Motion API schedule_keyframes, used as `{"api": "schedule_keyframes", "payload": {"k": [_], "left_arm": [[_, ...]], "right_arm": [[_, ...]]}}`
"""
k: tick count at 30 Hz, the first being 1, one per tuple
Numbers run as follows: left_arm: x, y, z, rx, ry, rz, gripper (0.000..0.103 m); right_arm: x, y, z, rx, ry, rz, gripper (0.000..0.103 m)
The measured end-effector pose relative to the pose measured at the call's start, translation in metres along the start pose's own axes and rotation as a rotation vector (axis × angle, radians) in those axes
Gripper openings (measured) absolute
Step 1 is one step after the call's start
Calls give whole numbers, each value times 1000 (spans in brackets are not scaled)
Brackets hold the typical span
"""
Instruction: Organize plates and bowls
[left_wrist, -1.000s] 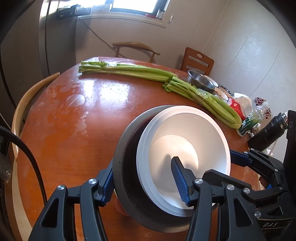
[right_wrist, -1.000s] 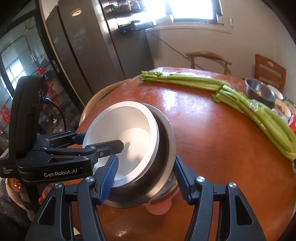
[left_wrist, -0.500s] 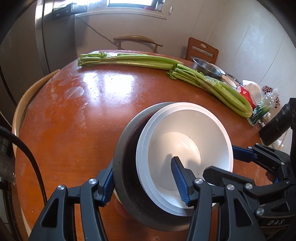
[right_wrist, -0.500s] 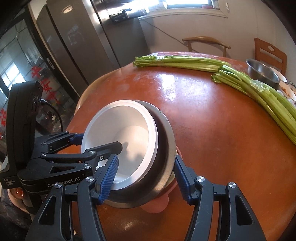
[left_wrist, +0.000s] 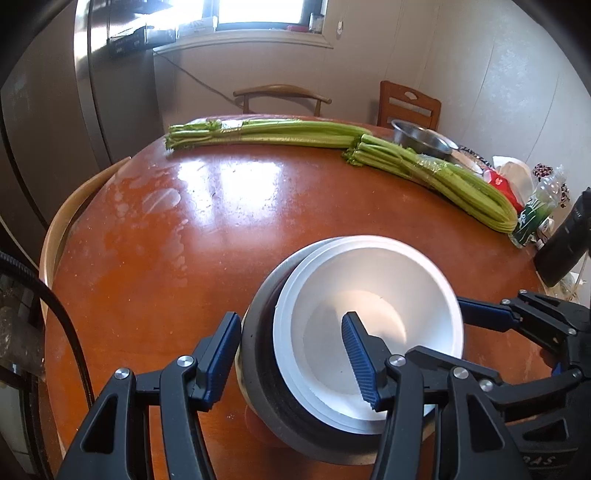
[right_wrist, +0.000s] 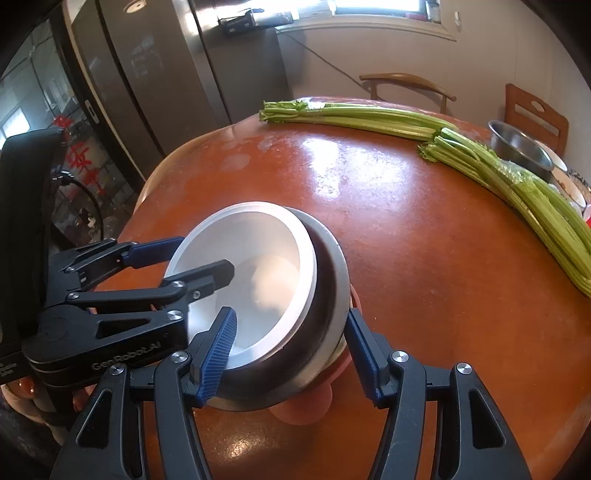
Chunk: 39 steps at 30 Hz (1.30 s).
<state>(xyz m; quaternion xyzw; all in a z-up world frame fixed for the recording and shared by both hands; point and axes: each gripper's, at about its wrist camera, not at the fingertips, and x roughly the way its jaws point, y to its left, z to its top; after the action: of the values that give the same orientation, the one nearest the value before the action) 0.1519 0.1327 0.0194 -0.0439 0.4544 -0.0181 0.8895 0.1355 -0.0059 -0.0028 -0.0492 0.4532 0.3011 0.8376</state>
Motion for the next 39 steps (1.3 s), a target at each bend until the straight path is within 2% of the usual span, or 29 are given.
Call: {"api": "schedule_keyframes", "payload": {"k": [4,11,18,25,39], "left_arm": [[-7,1,0,-7,-13,13,57],[-32,6,0,-33,-83,78,58],[-55,-4,-10,-41,-122,100,59],[-72,-23,-39,-49,-137,101,62],[-76,-59,-107,-38,-125,109,63]], "right_arm": [[-3,-3,0,4,-9,-16,63],[-24,-2,1,-19,-79,-41,63],[-48,-3,-8,-16,-146,-60,63],[-72,1,-40,-10,-205,-74,67],[-88,6,-121,-11,-205,-75,68]]}}
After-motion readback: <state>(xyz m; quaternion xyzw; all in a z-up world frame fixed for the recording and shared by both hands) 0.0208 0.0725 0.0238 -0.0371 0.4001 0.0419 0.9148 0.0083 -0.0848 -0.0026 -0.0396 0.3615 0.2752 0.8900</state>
